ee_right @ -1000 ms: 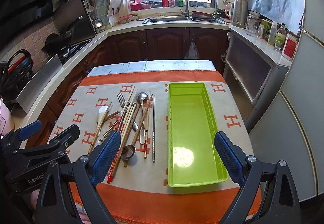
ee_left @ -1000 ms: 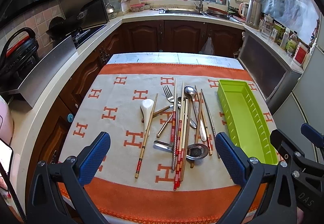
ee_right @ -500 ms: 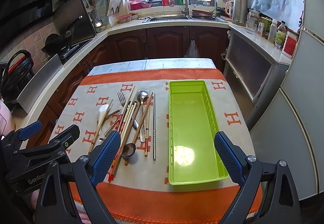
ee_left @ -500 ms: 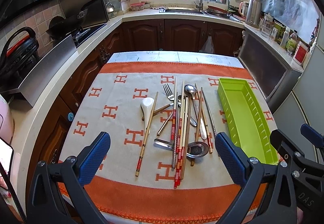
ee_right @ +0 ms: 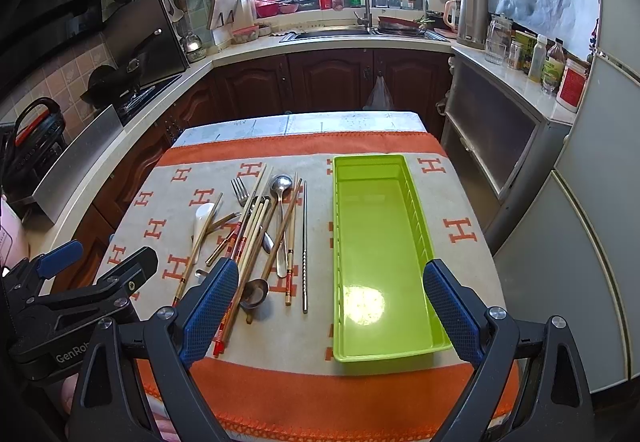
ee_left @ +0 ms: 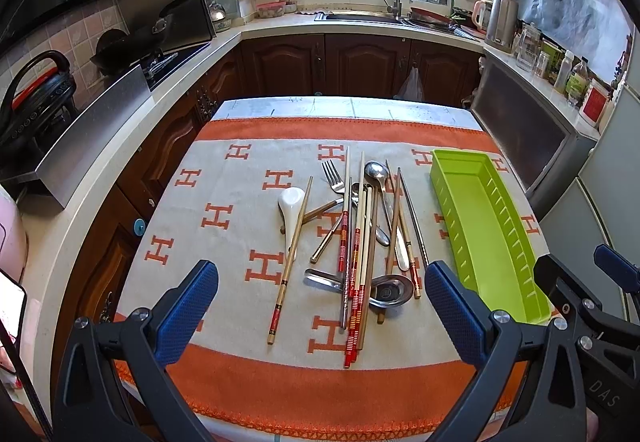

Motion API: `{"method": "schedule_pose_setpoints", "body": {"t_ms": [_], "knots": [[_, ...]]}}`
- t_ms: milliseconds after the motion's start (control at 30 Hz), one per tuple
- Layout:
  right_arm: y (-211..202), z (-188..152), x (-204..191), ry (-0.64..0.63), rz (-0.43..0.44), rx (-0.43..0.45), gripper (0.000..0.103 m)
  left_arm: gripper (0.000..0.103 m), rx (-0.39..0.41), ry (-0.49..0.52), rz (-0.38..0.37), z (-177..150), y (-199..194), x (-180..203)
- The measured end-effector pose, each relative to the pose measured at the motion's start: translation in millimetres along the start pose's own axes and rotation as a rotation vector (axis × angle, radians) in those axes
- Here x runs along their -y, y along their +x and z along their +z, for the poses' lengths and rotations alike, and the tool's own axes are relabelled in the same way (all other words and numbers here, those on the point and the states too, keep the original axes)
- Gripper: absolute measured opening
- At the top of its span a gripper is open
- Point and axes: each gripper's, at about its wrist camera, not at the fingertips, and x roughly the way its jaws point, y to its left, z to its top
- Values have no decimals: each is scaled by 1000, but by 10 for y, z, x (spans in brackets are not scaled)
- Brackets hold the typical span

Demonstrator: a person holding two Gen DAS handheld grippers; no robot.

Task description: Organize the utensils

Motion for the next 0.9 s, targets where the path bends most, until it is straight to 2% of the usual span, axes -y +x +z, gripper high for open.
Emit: {"method": "schedule_pose_setpoints", "body": {"t_ms": [367,733,900], "knots": [[4,-5,8,3,0,-4,95,102,-5,18,18,-62,-12,16],[3,-18,13,5,5,-6,95,102,-29,11,-10,-28,-19,-12],[15,-32,2,3,6,-6,95,102,-19,54,5,81,-11,-42]]}}
